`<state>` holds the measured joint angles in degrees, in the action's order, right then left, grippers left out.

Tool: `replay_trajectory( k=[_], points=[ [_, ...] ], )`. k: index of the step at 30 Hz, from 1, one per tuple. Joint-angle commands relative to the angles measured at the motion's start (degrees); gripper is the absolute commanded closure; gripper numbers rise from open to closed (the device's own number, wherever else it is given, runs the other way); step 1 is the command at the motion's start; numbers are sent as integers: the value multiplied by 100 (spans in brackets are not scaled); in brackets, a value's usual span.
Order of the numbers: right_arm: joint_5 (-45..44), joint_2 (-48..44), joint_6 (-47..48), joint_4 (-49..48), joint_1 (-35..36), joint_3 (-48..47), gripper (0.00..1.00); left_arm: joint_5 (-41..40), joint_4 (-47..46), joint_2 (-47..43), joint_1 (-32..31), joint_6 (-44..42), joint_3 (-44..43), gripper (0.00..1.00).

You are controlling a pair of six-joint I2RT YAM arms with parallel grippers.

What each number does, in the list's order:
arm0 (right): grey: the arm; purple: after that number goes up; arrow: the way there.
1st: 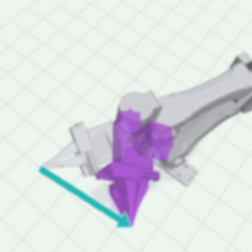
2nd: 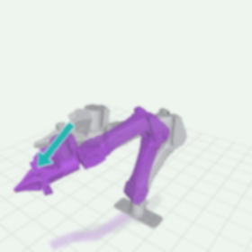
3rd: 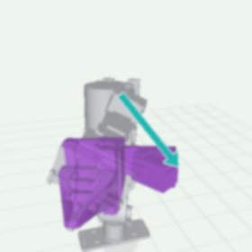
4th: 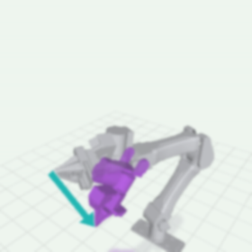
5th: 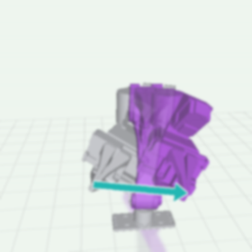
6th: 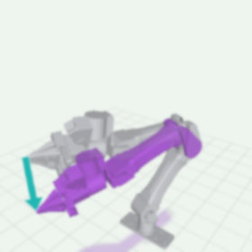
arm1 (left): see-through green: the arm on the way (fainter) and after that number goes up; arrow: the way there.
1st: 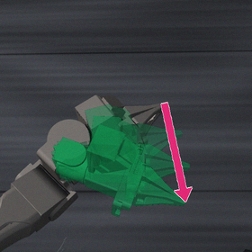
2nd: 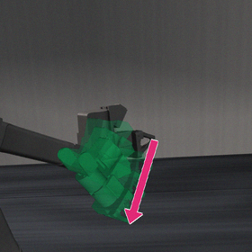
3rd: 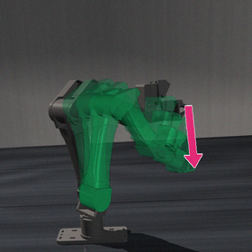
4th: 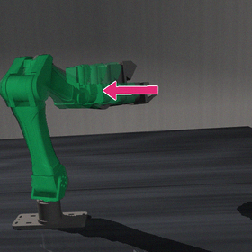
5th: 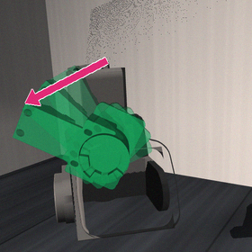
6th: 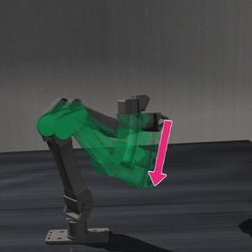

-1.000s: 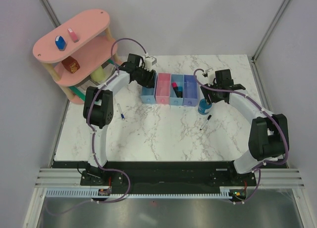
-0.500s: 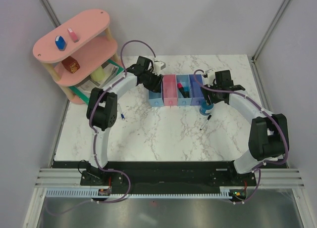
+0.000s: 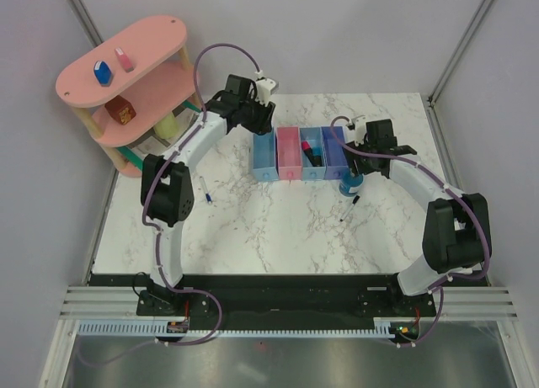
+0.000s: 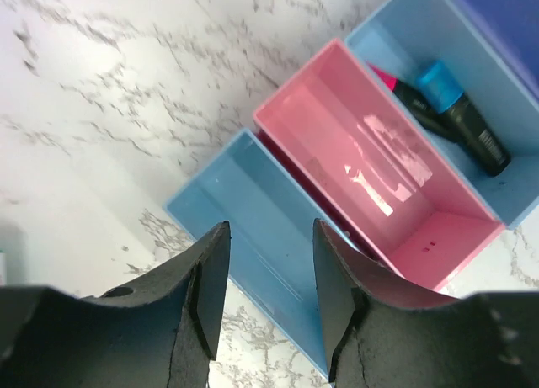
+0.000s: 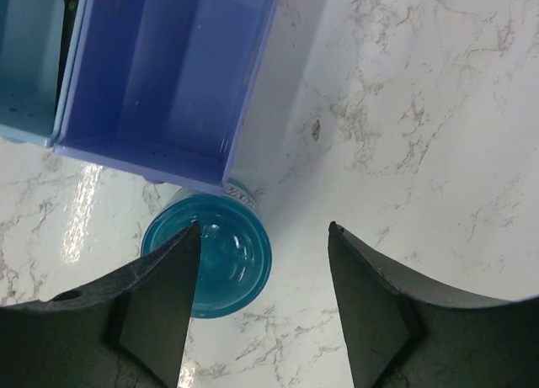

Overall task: Sort the stationery into containers
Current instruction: Move the storage box to the center of the board.

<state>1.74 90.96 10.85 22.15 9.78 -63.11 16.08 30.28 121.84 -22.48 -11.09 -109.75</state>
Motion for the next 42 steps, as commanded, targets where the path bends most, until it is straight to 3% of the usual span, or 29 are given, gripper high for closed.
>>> replay_trajectory(
  k=[1, 4, 6, 11, 20, 31, 42],
  points=[
    [-751, 53, -329, -475, -82, -306, 31, 0, -654, -433, -46, -305, 312, 50],
    [-1427, 150, -461, -607, -143, -578, 31, 474, -1085, -433, -37, -158, 804, 50],
    [-1475, 264, -505, -633, -231, -737, 30, 1228, -1557, -486, 6, 97, 1113, 50],
    [-1238, 431, -593, -598, -494, -1001, 30, 3003, -2614, -521, 51, 1336, 1896, 57],
    [-684, 511, -813, -440, -820, -957, 31, 4604, -4205, -258, 297, 2541, 2353, 60],
    [-367, 511, -778, -387, -881, -984, 31, 5230, -5489, 559, 446, 3658, 2398, 62],
    [-534, 827, -751, -518, -881, -1089, 31, 4888, -4840, 868, 323, 3193, 2143, 64]
  ],
)
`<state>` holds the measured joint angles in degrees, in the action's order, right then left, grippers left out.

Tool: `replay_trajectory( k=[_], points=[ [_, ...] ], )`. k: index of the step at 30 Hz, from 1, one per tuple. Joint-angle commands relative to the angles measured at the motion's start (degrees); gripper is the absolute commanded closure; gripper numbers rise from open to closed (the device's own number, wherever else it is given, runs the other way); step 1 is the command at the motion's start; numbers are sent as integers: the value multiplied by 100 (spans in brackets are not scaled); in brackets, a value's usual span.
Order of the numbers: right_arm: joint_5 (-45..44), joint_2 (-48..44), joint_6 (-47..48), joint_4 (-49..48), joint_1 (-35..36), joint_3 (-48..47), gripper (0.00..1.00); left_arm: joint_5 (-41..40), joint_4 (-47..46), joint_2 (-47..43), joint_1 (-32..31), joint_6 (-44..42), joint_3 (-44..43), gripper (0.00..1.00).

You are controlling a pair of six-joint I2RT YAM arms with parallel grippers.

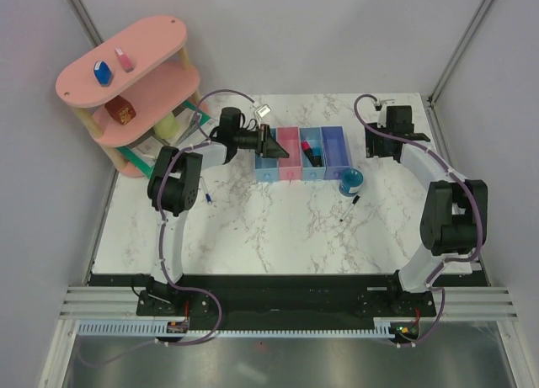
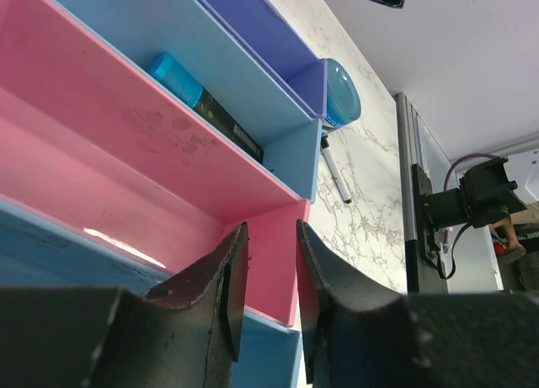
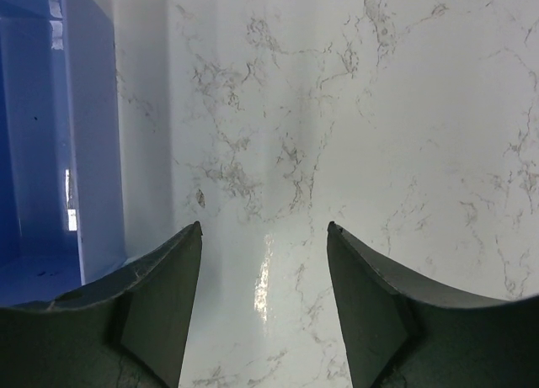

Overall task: Sort the stationery into containers
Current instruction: Move the storage box to the center of the board.

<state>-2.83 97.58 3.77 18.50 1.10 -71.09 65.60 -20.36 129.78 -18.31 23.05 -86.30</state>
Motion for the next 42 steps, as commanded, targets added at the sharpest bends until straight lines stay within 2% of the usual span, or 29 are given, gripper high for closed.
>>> replay_trajectory(
  k=[1, 12, 16, 26, 37, 42],
  points=[
    [-103, 278, -34, -171, -14, -318, 31, -117, 260, 74, -103, -248, -203, 64],
    [98, 1403, -43, -207, 39, -1021, 32, -180, 594, -532, -112, -266, -326, 60],
    [125, 1658, -26, -216, 171, -1144, 32, -206, 998, -892, -103, -415, -431, 58],
    [186, 1659, -52, -286, 443, -1170, 32, -654, 3133, -1937, -50, -1961, -318, 57],
    [151, 1518, -17, -286, 759, -1100, 32, -760, 3539, -2694, 187, -2296, 376, 56],
    [-190, 1388, 124, -180, 795, -1109, 31, -909, 3627, -2914, 213, -2577, 675, 56]
  ],
)
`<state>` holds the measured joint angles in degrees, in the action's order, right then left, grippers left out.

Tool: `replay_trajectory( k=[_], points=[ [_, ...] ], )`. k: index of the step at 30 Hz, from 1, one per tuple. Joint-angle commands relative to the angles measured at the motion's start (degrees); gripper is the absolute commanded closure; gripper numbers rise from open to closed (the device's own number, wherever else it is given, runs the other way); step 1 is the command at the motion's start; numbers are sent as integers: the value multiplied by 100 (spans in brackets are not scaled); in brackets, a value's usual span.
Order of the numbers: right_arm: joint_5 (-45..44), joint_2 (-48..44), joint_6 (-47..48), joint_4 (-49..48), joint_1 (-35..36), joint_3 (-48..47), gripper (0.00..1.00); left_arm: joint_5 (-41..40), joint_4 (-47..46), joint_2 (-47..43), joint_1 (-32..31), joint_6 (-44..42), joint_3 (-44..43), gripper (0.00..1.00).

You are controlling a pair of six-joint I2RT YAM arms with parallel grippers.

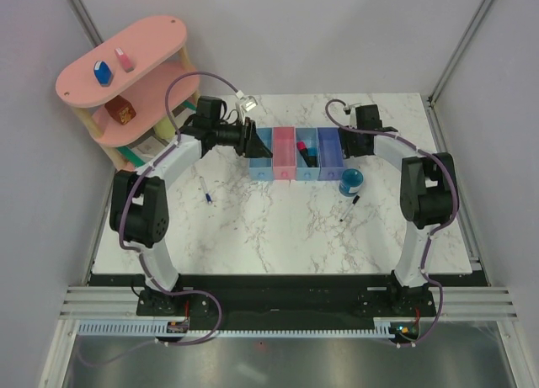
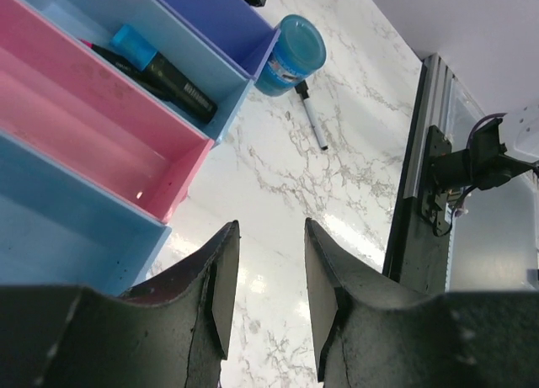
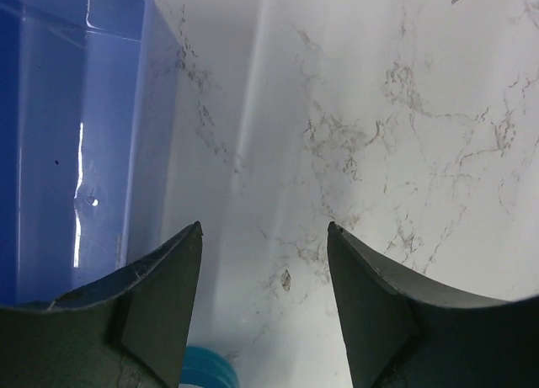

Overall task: Sort the stationery into containers
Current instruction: Move the storage box to the center of the board, then pick up the stationery from the center of the board.

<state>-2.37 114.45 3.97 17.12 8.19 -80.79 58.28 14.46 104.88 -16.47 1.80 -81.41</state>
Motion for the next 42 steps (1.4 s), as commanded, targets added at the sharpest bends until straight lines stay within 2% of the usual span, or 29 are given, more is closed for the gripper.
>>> replay_trajectory(
  k=[1, 7, 10, 16, 17, 19, 22, 32, 42],
  points=[
    [-272, -370, 148, -16, 78, -69, 30, -194, 180, -512, 38, -488, 230, 56],
    [-211, -1170, 526, 387, -106, 151, 26, -475, 662, -784, 118, -883, 345, 56],
    [120, -1592, 745, 816, -124, 187, 18, -703, 847, -908, 135, -997, 345, 54],
    [1246, -2040, 1308, 1899, -115, 221, 14, -1125, 1515, -1110, 144, -1252, 327, 42],
    [1317, -2067, 1361, 1935, -107, 353, 13, -1187, 1655, -1128, 135, -1296, 327, 38],
    [1388, -2164, 1431, 1944, -98, 503, 10, -1353, 1788, -1180, 135, -1314, 336, 29],
    [1520, -2173, 1414, 1882, -89, 758, 7, -1486, 1929, -1356, 135, -1419, 415, 25],
    [1661, -2129, 1414, 1619, -63, 1417, 4, -1759, 2193, -1910, 144, -1631, 652, 24],
    [1617, -1822, 1300, 1320, 121, 1400, 2, -1820, 2219, -1936, 144, -1648, 705, 24]
  ],
)
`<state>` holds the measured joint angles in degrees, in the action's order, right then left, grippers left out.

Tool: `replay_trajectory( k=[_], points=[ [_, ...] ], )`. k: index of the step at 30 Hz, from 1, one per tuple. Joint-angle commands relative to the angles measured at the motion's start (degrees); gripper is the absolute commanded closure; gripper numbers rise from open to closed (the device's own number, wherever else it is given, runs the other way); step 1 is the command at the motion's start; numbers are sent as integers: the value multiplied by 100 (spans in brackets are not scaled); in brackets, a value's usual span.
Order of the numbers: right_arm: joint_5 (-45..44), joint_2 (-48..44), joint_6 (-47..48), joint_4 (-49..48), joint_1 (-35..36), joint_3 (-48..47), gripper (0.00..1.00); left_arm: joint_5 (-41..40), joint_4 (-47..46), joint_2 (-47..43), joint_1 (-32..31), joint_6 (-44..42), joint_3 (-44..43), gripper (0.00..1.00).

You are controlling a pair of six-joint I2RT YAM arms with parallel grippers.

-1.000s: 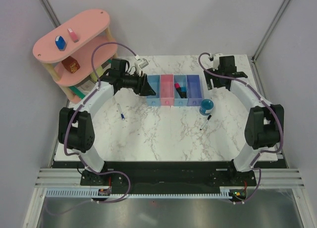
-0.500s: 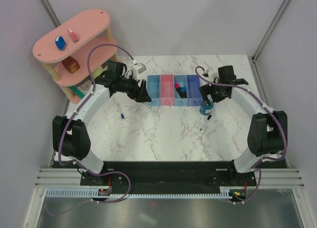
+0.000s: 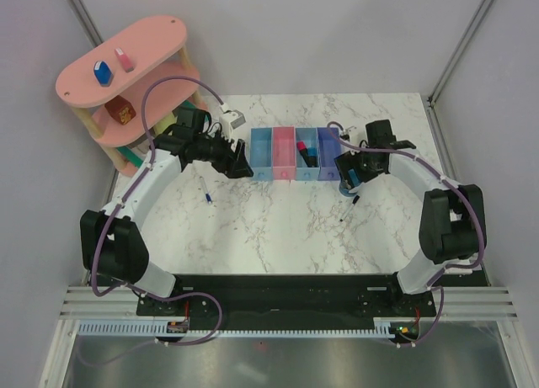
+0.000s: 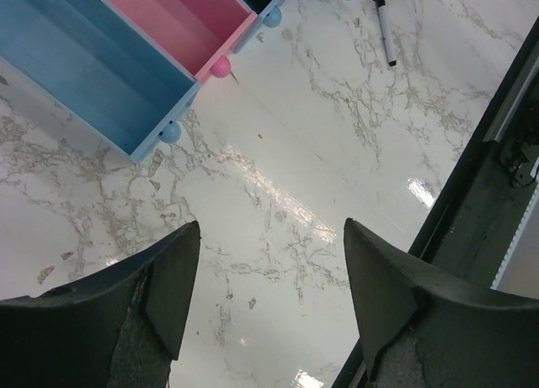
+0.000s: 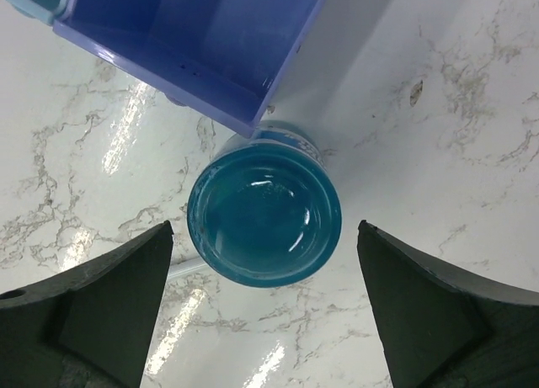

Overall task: Sort the stationery into containers
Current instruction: Pick up the stationery from the center of the board.

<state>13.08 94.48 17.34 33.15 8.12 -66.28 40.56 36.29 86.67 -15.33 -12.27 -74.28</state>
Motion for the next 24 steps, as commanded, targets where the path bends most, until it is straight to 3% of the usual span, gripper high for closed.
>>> replay_trajectory(
  k=[1, 10, 15, 18, 19, 20, 22, 23, 24],
  points=[
    [72, 246, -64, -291, 146, -69, 2, -48, 36, -107, 30, -232, -7, 24],
    [-139, 572, -135, -467, 278, -227, 5, -65, 44, -89, 30, -293, 80, 24],
    [-428, 423, -100, -476, 278, -210, 19, -48, 36, -89, 30, -328, 133, 24],
    [-491, 265, -73, -476, 278, -183, 34, -22, 44, -54, 30, -337, 142, 24],
    [-491, 229, -73, -467, 269, -175, 41, 5, 44, -54, 30, -328, 151, 25],
    [-491, 168, -65, -423, 278, -183, 56, 22, 44, -45, 30, -328, 151, 24],
    [-386, 1, -64, -327, 278, -227, 67, 75, 44, -37, 30, -320, 151, 25],
    [-342, -60, -64, -196, 269, -245, 79, 110, 53, -37, 30, -328, 159, 25],
    [-272, -183, -56, -116, 269, -271, 85, 215, 45, -37, 30, -320, 177, 26]
  ],
)
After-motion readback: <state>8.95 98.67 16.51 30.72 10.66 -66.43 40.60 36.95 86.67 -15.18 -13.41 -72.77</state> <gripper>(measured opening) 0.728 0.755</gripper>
